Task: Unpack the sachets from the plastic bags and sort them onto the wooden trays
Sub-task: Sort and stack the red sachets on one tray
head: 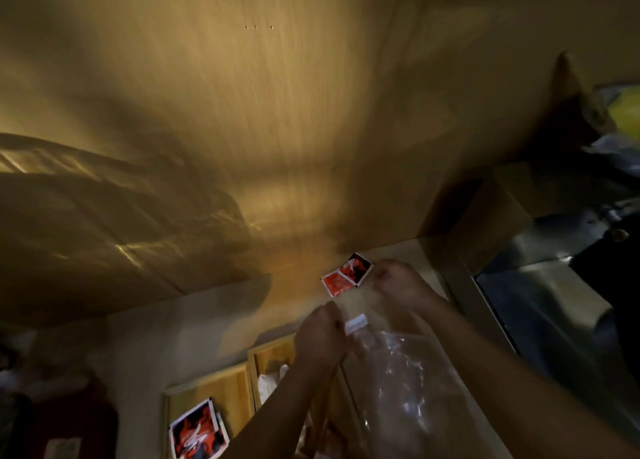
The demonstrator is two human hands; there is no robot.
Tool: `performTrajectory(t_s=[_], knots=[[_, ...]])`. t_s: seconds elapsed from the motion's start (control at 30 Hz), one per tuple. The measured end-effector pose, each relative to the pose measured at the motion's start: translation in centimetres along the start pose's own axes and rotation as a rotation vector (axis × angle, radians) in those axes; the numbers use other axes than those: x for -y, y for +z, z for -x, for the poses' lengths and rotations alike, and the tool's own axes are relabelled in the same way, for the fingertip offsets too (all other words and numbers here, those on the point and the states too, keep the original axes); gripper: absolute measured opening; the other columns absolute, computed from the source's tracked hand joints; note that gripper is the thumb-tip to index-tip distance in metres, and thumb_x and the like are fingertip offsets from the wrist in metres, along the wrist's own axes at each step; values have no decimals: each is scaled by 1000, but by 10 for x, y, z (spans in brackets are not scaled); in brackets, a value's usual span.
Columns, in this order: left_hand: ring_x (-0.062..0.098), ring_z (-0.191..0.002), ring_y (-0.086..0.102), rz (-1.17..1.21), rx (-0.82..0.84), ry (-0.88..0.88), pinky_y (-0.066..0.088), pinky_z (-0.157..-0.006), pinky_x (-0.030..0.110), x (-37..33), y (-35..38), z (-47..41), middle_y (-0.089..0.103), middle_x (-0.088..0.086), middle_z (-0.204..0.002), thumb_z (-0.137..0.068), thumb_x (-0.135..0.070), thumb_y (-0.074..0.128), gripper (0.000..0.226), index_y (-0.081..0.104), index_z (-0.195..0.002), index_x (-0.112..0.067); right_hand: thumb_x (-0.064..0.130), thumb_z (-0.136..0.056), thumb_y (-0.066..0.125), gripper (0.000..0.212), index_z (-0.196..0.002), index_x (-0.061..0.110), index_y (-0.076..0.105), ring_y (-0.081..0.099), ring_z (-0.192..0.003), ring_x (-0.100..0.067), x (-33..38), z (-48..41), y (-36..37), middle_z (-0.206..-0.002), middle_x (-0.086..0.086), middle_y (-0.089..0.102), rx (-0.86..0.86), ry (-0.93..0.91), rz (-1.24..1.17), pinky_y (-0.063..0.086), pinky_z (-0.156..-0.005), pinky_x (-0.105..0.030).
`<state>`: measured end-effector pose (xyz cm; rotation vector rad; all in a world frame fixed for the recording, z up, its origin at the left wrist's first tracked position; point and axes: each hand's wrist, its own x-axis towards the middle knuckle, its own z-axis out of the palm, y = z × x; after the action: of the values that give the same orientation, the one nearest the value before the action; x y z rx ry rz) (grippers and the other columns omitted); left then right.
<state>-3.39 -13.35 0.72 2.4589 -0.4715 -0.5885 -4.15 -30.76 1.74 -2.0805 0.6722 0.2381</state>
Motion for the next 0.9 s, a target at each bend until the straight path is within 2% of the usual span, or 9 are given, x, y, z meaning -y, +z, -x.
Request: performTrajectory(t_s=[0.07,0.17,0.3,0.4,0.63,0.73,0.8,0.83,0.9], knots=[[26,-99,60,-102,-25,-28,50,-84,36,4,11,-15,63,10,-109,-80,-25,62,29,56,-105,-12,10,-79,56,9,-82,17,60,62,-82,-25,2,-19,6,-85,-4,65,-7,-23,56,49,-75,-35],[31,-105,55,-222,-54,-70,45,-87,38,7,28,-30,58,15,-116,-82,-35,60,48,47,-119,-7,22,-78,61,30,-107,17,61,63,-98,-27,2,-44,14,-110,-9,66,-10,-13,68,52,-85,-41],[32,-114,49,-187,-51,-141,37,-95,41,5,46,-41,54,14,-124,-77,-56,58,69,45,-125,-7,31,-74,68,54,-120,11,49,50,-116,-32,0,-63,24,-124,-13,54,-92,16,229,42,-95,-42],[32,-111,50,-243,-67,-105,38,-93,44,4,53,-43,56,14,-121,-73,-50,66,64,51,-118,-7,32,-70,71,62,-120,10,43,42,-121,-33,-3,-71,29,-128,-13,49,-85,33,295,33,-98,-41],[34,-127,30,-372,157,-118,22,-106,45,0,54,-45,33,17,-140,-89,-37,47,46,50,-127,-10,35,-70,74,62,-118,8,47,36,-126,-33,-3,-72,32,-133,-15,44,6,64,342,29,-102,-40],[38,-114,45,-375,123,-52,34,-95,51,1,58,-36,51,19,-124,-80,-37,42,47,61,-113,-10,34,-72,72,59,-119,8,48,33,-128,-34,-1,-66,33,-136,-16,39,37,88,403,28,-105,-41],[32,-84,63,-333,135,-43,49,-71,46,-1,55,-31,67,11,-91,-65,-40,50,38,70,-85,-14,30,-72,72,52,-116,11,51,38,-126,-34,-1,-65,34,-134,-15,44,28,82,405,31,-103,-39],[27,-75,64,-298,89,-26,49,-65,40,0,55,-30,68,6,-81,-64,-40,53,31,68,-78,-17,25,-71,71,47,-112,10,53,43,-122,-33,-1,-65,34,-131,-14,50,21,76,378,35,-99,-38],[24,-84,60,-97,10,-4,38,-74,36,2,49,-27,68,3,-87,-72,-37,57,22,62,-85,-20,14,-70,71,42,-107,7,52,56,-110,-31,-2,-65,33,-118,-13,61,42,72,226,44,-89,-36]])
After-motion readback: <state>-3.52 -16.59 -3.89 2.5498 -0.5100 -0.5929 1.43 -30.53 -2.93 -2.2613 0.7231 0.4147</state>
